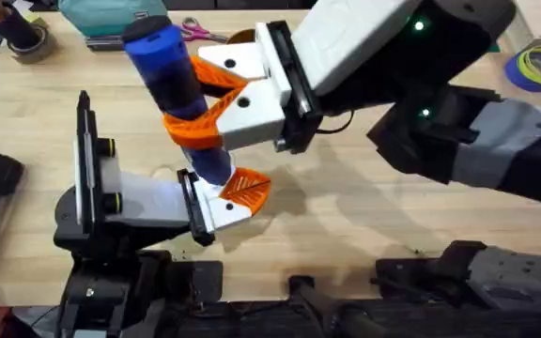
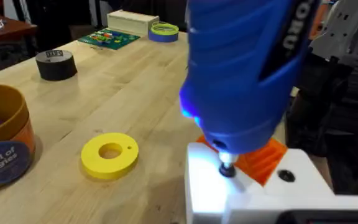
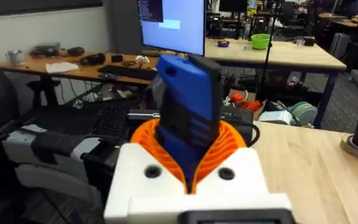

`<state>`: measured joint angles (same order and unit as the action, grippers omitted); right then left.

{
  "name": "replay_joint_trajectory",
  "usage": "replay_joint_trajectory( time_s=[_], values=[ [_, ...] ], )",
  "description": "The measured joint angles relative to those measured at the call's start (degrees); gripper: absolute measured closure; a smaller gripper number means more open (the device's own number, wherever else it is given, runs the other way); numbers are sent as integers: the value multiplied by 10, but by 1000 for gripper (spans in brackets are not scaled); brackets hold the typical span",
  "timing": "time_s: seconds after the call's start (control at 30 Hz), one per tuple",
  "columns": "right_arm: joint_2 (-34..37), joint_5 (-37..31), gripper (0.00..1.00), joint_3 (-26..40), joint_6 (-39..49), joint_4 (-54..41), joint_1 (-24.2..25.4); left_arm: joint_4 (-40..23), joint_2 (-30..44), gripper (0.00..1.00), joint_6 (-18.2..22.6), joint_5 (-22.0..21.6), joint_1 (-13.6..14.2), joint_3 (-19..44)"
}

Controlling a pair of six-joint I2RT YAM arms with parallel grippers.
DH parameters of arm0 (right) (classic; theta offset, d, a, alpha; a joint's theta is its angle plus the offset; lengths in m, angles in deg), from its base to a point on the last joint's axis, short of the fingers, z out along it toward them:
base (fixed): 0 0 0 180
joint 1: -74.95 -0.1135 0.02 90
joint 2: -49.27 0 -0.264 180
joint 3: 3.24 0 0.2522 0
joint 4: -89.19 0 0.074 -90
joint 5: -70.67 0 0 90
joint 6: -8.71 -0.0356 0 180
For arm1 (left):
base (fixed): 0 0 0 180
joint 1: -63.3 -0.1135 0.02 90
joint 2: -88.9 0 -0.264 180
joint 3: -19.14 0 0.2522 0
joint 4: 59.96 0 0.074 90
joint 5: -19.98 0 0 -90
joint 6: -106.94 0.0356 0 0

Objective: Pick up the gripper from the table and insert it into the empty holder that is missing its gripper. Then pick up a screw, insert it into the mounting hole, and use the screwdriver to tighten it. Finally, clean up the table by picking up the vegetable and placing it into the bucket.

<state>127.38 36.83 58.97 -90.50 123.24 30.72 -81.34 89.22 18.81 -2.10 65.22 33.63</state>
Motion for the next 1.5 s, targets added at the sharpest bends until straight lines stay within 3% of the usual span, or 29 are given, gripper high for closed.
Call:
replay_joint_trajectory(
  time_s=[0.97, 1.2, 1.33, 1.5],
  values=[
    [0, 0, 979, 0, 0, -5, 0, 0, 0, 991, 0, 0, 0, 0],
    [-1, 1, 979, 0, -19, 79, 1, 0, 0, 991, 0, 0, 0, 0],
    [-2, 3, 979, 35, -29, 14, 9, 0, 0, 991, 0, 0, 0, 0],
    [-2, 5, 979, 129, -9, -121, 25, 0, 0, 991, 0, 0, 0, 0]
  ],
)
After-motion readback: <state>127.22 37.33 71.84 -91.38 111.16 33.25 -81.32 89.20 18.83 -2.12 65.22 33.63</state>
